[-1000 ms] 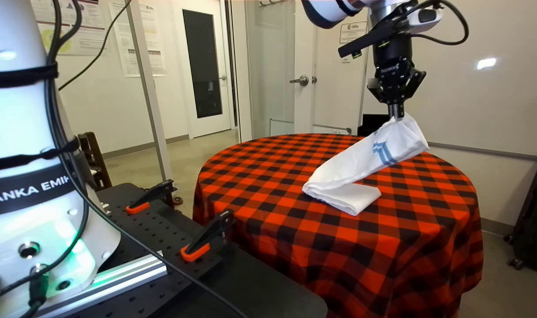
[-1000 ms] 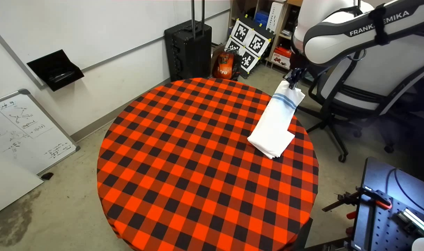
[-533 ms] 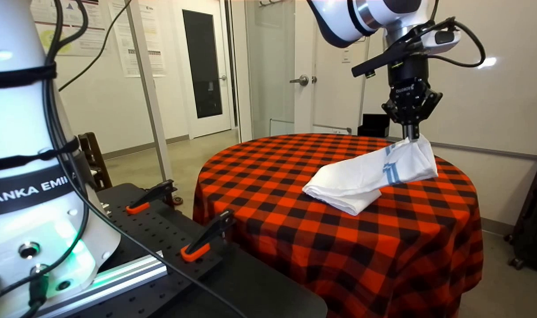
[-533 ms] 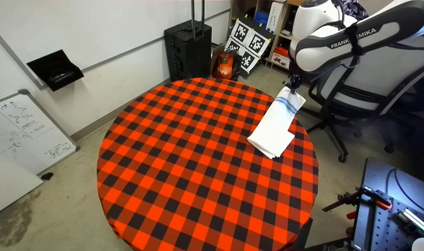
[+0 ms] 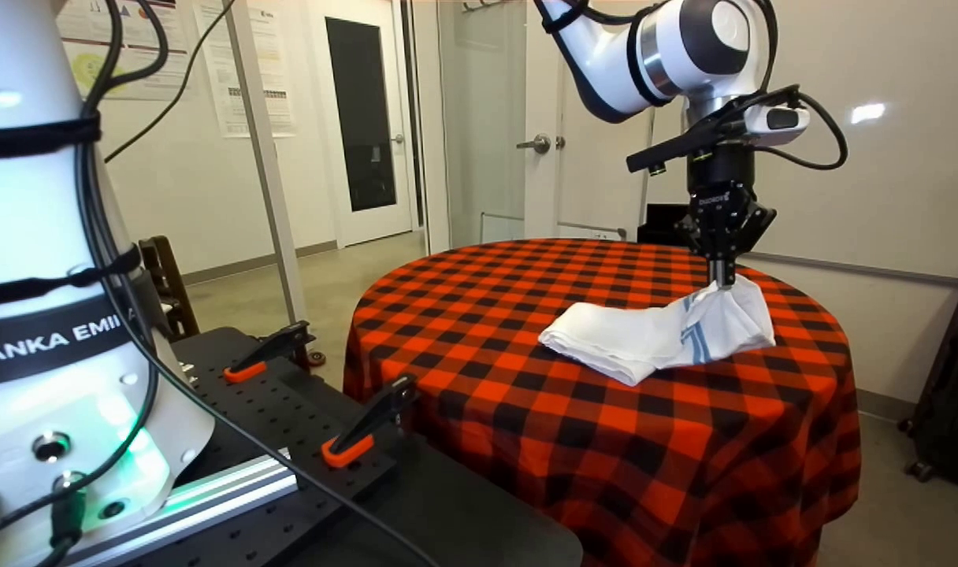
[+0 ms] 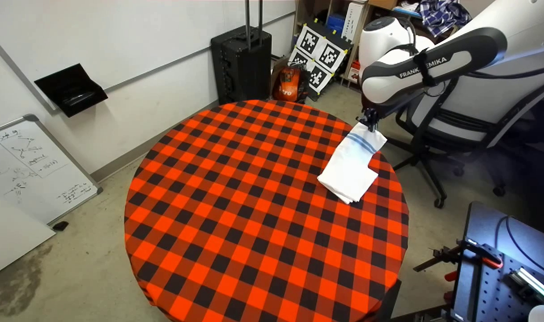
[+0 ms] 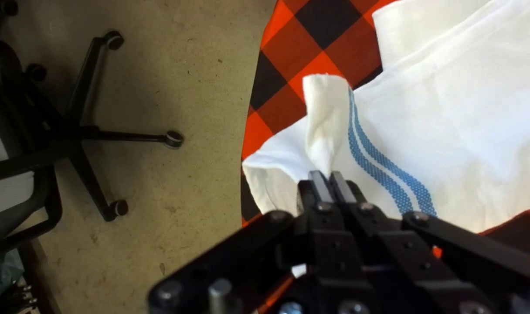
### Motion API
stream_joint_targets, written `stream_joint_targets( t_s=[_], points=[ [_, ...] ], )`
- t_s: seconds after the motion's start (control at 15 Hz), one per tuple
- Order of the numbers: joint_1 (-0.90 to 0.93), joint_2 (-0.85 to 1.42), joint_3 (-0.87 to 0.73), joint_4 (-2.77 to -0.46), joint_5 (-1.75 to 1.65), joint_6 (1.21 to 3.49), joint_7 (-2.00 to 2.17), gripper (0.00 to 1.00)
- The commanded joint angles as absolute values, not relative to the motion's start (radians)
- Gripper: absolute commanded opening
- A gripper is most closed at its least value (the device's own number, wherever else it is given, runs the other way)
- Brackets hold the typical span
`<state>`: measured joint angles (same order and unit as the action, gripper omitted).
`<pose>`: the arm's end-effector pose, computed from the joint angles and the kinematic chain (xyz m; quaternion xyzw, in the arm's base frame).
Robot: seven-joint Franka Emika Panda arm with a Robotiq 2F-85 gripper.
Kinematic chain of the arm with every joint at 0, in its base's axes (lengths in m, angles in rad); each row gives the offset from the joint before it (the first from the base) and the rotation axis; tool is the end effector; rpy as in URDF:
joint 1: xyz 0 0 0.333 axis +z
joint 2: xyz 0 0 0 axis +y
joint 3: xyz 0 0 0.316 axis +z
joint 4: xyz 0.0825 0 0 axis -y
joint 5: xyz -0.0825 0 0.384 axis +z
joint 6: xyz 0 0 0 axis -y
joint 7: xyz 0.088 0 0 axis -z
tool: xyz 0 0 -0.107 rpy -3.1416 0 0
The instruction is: Fold the towel on the table
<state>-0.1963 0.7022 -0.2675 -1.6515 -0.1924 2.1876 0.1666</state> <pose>0.6045 -0.2894 0.2040 0.9585 -0.2234 -0.0969 0.1484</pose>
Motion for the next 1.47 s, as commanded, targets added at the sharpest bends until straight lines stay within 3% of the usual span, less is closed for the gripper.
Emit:
stream_joint_targets(
  t_s=[0.0, 1.4],
  points=[
    [-0.186, 0.734, -0.258, -1.597, -0.189, 2.127, 0.173, 0.01],
    [-0.039, 0.668, -0.14, -1.773, -0.213, 2.033, 0.114, 0.01]
  ],
)
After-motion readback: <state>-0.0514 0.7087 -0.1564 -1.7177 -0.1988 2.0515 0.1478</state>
